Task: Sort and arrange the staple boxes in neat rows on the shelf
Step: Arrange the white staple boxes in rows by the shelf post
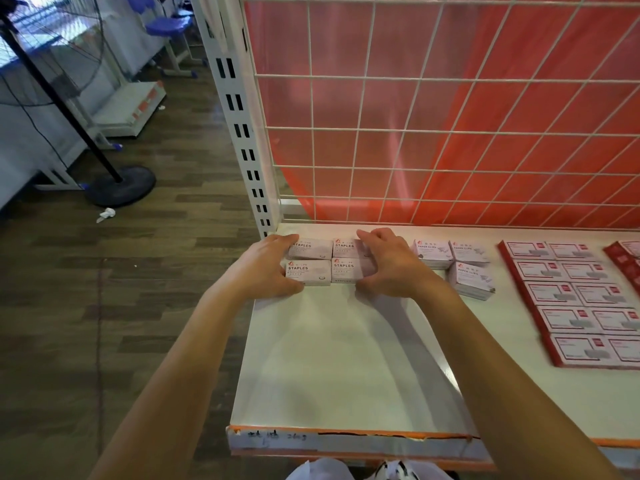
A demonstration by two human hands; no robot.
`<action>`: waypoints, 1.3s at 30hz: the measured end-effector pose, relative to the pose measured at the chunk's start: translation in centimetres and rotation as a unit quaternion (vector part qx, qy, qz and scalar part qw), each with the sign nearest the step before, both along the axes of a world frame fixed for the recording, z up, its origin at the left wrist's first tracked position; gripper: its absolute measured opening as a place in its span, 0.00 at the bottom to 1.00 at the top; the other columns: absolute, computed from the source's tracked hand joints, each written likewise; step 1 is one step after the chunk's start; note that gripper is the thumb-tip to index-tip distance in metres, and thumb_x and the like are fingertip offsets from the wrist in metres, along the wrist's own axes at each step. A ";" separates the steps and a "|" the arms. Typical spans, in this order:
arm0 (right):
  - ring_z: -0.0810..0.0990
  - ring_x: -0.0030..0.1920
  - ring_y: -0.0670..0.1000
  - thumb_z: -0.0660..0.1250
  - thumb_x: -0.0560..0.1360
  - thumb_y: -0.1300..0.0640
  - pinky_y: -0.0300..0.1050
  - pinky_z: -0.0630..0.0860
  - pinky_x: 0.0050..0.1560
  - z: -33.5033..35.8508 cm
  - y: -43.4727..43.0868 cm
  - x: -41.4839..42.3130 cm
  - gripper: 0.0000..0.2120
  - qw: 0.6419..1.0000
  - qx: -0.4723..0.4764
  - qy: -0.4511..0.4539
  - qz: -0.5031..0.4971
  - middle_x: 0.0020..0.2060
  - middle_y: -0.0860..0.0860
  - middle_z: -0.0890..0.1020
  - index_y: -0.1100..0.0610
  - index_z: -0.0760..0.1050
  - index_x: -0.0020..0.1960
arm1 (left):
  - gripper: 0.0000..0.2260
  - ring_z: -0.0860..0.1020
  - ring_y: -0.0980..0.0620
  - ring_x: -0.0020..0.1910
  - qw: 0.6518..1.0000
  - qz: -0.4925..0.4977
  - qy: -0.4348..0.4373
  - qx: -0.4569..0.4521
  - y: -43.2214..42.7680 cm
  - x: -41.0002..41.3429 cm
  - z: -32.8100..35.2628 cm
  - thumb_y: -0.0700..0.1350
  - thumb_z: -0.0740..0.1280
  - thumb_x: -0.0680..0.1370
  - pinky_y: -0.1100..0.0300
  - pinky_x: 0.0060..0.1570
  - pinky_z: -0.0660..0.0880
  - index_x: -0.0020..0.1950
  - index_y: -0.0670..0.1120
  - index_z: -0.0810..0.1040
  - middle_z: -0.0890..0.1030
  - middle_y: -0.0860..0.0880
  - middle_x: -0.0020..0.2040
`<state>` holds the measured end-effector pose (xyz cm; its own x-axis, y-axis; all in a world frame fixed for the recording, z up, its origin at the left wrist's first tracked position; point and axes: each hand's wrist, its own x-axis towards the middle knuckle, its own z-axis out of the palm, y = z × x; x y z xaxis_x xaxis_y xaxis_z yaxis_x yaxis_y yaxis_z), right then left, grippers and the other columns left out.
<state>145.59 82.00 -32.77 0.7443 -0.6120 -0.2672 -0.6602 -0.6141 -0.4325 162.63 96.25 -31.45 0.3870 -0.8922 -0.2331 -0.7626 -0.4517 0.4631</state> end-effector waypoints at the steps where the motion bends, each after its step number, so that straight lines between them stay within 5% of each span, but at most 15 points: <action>1: 0.61 0.67 0.54 0.73 0.66 0.53 0.57 0.62 0.69 0.1 -0.1 0.0 0.42 1.000 0.004 0.006 0.004 0.68 0.50 0.62 0.51 0.56 0.75 | 0.34 0.72 0.49 0.61 1.000 0.000 -0.003 -0.002 0.0 -0.1 0.1 0.46 0.74 0.70 0.60 0.59 0.68 0.74 0.46 0.63 0.68 0.48 0.69; 8: 0.64 0.63 0.53 0.76 0.63 0.55 0.54 0.66 0.66 0.6 0.1 -0.2 0.39 1.000 0.025 -0.001 0.008 0.64 0.49 0.65 0.51 0.63 0.70 | 0.33 0.79 0.56 0.42 1.000 0.014 0.018 -0.005 -0.1 -0.2 0.3 0.46 0.76 0.67 0.59 0.50 0.77 0.70 0.47 0.67 0.73 0.51 0.59; 13: 0.66 0.62 0.54 0.74 0.66 0.55 0.49 0.70 0.61 0.3 0.5 -0.3 0.35 1.000 0.006 -0.001 -0.027 0.64 0.52 0.65 0.53 0.63 0.69 | 0.24 0.78 0.61 0.38 0.999 0.031 0.034 -0.014 0.0 -0.3 0.0 0.43 0.75 0.68 0.64 0.44 0.77 0.63 0.47 0.74 0.77 0.58 0.43; 20: 0.70 0.55 0.53 0.68 0.69 0.62 0.41 0.64 0.49 -0.1 0.9 -0.8 0.23 0.997 -0.005 -0.047 -0.057 0.54 0.53 0.72 0.55 0.69 0.63 | 0.15 0.80 0.61 0.38 0.997 0.059 0.024 -0.032 -0.2 -0.5 -1.0 0.43 0.74 0.67 0.61 0.45 0.79 0.53 0.47 0.78 0.81 0.57 0.40; 26: 0.74 0.53 0.56 0.66 0.71 0.64 0.44 0.69 0.51 -0.5 1.2 -1.1 0.21 0.992 -0.042 -0.086 -0.077 0.55 0.56 0.78 0.58 0.72 0.63 | 0.15 0.82 0.57 0.44 0.994 0.068 0.046 -0.070 0.0 -1.1 -1.3 0.41 0.73 0.69 0.61 0.50 0.79 0.55 0.45 0.79 0.83 0.53 0.48; 34: 0.55 0.73 0.57 0.68 0.70 0.57 0.62 0.56 0.71 -0.2 0.3 -0.3 0.38 0.999 -0.038 0.006 0.010 0.76 0.49 0.54 0.50 0.54 0.76 | 0.44 0.74 0.48 0.59 0.999 0.041 0.005 -0.013 -0.9 -0.8 -1.3 0.54 0.76 0.65 0.53 0.62 0.72 0.76 0.51 0.59 0.64 0.48 0.70; 39: 0.63 0.64 0.55 0.71 0.67 0.55 0.57 0.64 0.66 0.0 -0.2 -0.1 0.38 1.000 -0.024 0.009 0.017 0.68 0.48 0.65 0.52 0.59 0.73 | 0.43 0.65 0.48 0.69 0.999 0.011 -0.039 0.004 -1.7 -0.7 -1.8 0.55 0.75 0.68 0.54 0.67 0.64 0.77 0.48 0.58 0.64 0.47 0.72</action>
<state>145.50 81.83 -32.75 0.7609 -0.5980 -0.2517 -0.6451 -0.6562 -0.3914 161.95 94.57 -33.25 0.4243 -0.8811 -0.2090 -0.7854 -0.4730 0.3994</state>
